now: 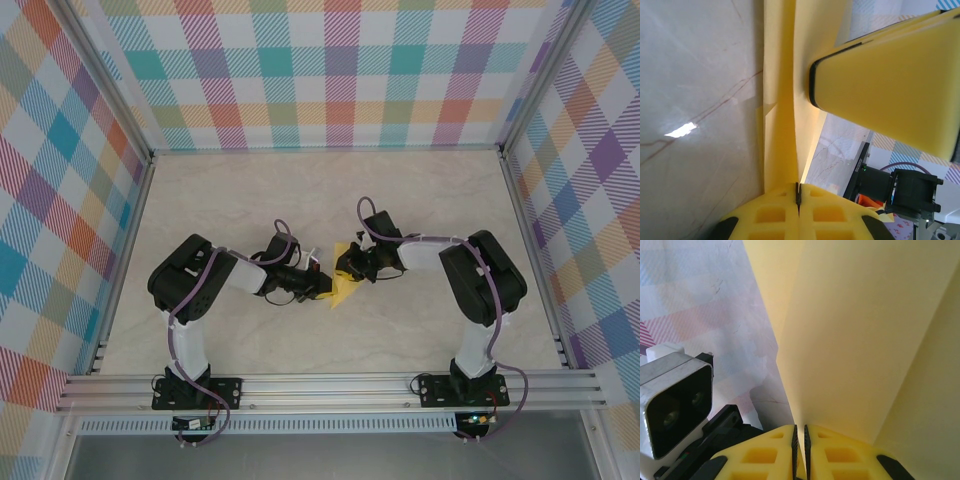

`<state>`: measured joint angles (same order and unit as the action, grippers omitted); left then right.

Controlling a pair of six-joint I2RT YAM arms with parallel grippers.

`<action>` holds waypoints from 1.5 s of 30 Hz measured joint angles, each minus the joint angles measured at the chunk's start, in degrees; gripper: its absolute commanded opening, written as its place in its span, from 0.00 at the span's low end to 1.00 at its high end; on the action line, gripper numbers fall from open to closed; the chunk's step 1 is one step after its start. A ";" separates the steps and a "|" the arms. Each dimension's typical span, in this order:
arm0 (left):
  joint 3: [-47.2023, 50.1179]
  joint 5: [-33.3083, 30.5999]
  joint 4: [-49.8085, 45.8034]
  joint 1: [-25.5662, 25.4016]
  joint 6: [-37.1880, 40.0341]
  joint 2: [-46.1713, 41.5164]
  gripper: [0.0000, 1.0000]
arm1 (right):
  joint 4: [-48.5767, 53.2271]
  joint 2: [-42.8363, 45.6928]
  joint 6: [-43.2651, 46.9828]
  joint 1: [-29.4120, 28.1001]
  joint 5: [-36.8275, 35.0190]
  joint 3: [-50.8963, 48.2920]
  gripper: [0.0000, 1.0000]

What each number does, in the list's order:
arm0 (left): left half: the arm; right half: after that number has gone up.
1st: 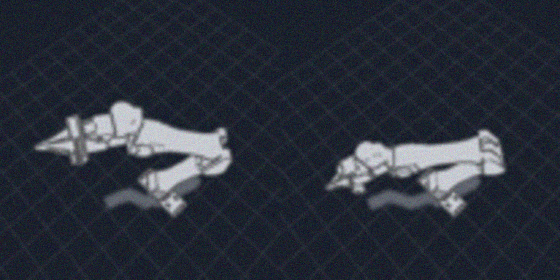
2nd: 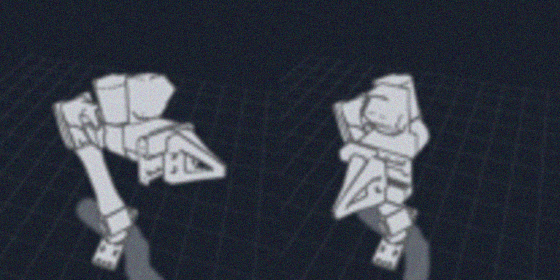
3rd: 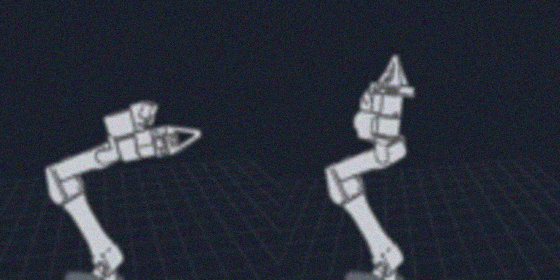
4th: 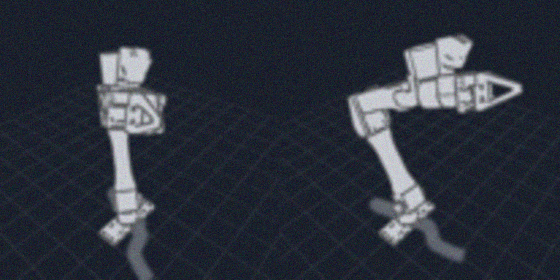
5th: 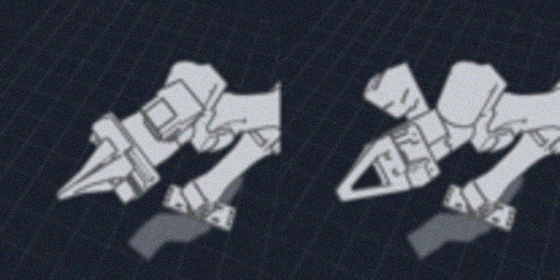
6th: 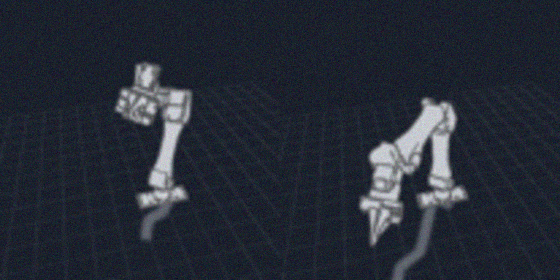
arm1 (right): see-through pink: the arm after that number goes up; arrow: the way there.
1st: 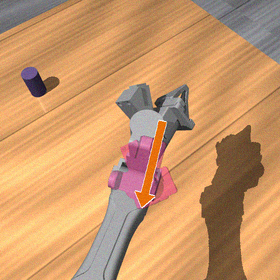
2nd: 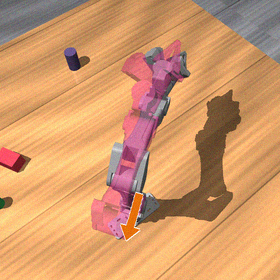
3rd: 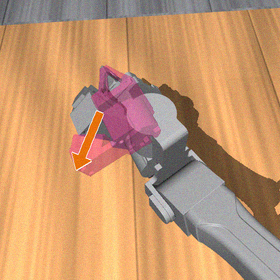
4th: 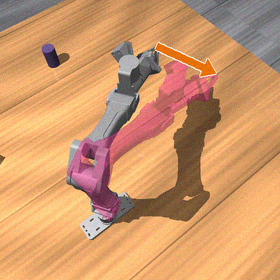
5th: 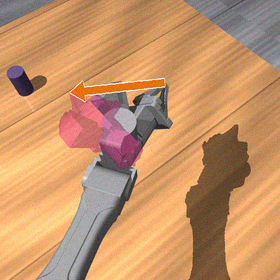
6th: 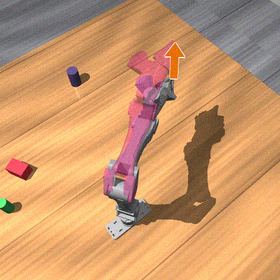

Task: Fold a paper plane with a square sheet of paper (pick it up from the middle)
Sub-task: Fourth fold the wing at the center of the table.

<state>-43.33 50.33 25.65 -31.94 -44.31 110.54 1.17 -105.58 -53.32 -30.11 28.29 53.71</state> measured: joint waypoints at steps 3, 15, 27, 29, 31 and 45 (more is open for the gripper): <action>0.00 0.00 0.00 0.00 -0.02 0.00 0.00 | -0.04 -0.15 0.20 0.00 -0.24 0.31 0.15; 0.00 0.17 -0.04 0.15 0.17 0.09 0.05 | 0.57 -1.79 0.83 0.00 -0.72 1.14 0.14; -0.55 -0.59 -3.96 0.15 3.45 -1.33 0.15 | 0.61 -2.49 1.40 0.07 -0.37 1.38 0.14; -0.74 -0.81 -4.79 0.15 3.89 -1.55 0.15 | 0.63 -2.51 1.49 0.07 -0.37 1.38 0.14; -0.87 -0.98 -5.38 0.09 4.35 -1.66 0.14 | 0.63 -2.51 1.49 0.07 -0.37 1.38 0.14; -2.69 -3.21 -11.89 -0.24 7.23 -2.54 0.14 | 0.61 -2.62 1.55 0.07 -0.26 1.38 0.14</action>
<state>-46.02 47.11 13.76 -32.18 -37.08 108.01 1.78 -108.20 -51.77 -30.04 28.03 55.09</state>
